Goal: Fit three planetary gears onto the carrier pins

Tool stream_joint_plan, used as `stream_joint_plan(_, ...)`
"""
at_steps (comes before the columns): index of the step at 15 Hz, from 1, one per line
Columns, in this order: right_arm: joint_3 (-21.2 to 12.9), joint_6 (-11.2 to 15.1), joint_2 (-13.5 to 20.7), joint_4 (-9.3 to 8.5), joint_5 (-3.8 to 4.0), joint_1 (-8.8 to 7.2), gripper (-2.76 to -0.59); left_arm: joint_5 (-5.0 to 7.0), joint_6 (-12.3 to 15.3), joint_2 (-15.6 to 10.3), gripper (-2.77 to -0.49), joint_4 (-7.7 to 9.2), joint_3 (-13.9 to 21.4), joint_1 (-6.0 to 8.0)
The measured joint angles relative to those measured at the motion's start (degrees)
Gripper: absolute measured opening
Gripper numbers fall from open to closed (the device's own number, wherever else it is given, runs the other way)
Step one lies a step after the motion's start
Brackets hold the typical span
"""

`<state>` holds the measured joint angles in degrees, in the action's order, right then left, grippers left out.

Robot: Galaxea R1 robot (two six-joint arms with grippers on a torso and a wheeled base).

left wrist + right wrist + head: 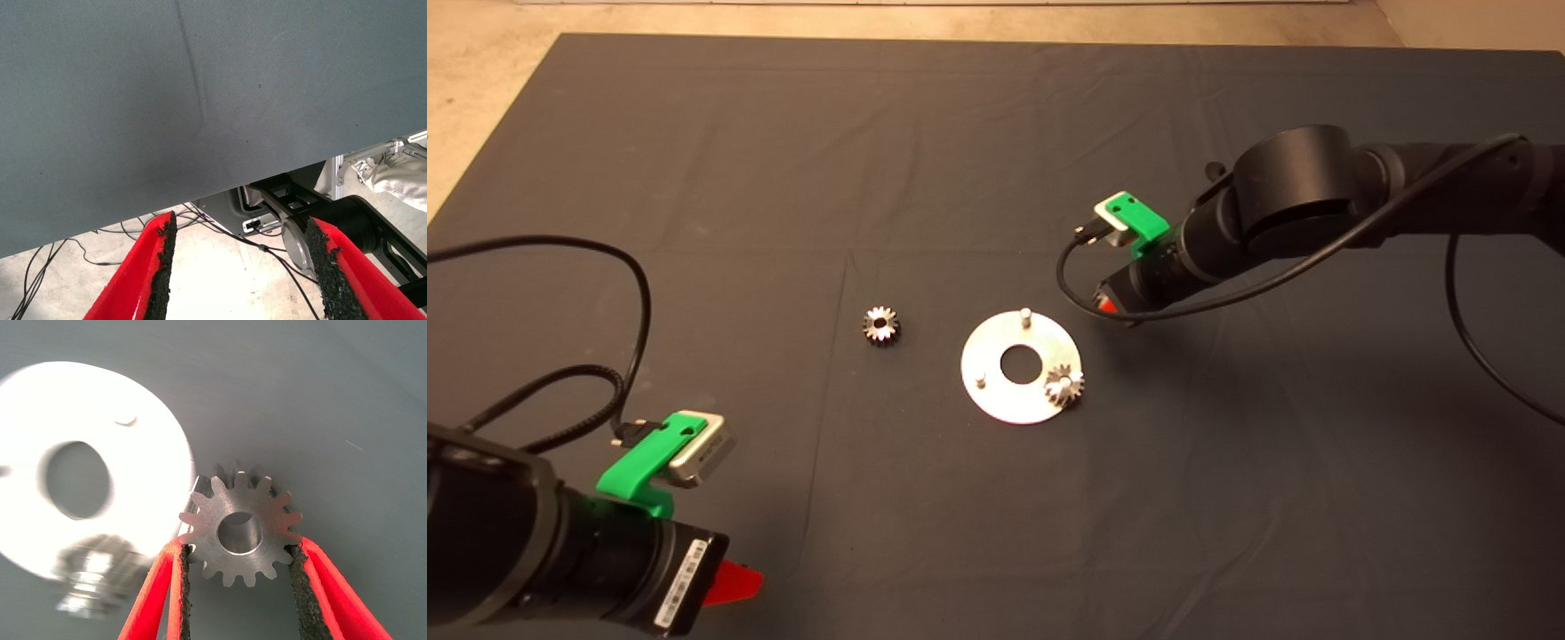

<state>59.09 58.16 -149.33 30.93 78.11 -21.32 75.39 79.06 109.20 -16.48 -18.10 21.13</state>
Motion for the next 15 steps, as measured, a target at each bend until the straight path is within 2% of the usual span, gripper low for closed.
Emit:
stream_joint_plan(4, -0.05, 0.00, -6.09, -0.85, -0.42, -0.17, -2.54, -0.03, 0.00, 0.00, -1.95, 0.02, 0.00, 0.00)
stream_joint_plan(6, -0.05, 0.00, -6.43, -0.94, -0.42, -0.20, -2.55, -0.02, 0.02, -0.02, -1.95, 0.02, 0.00, -0.02)
stream_joint_plan(7, -0.02, 0.02, -6.34, -0.94, 0.15, -0.19, -2.54, -0.02, 0.02, 0.00, -1.95, 0.00, 0.00, -0.02)
stream_joint_plan(8, -0.02, 0.00, -6.35, -0.94, 0.26, -0.18, -2.55, -0.04, 0.02, 0.00, -1.95, 0.00, 0.00, -0.01)
stream_joint_plan(12, 0.34, -0.03, -6.51, -0.95, 0.01, -0.20, -2.55, -0.23, 0.02, 0.00, -1.95, 0.02, 0.00, -0.01)
stream_joint_plan(15, 2.75, -0.09, -7.64, -0.97, 0.09, -0.21, -2.55, -0.45, 0.02, -0.02, -1.95, 0.00, 0.00, -0.02)
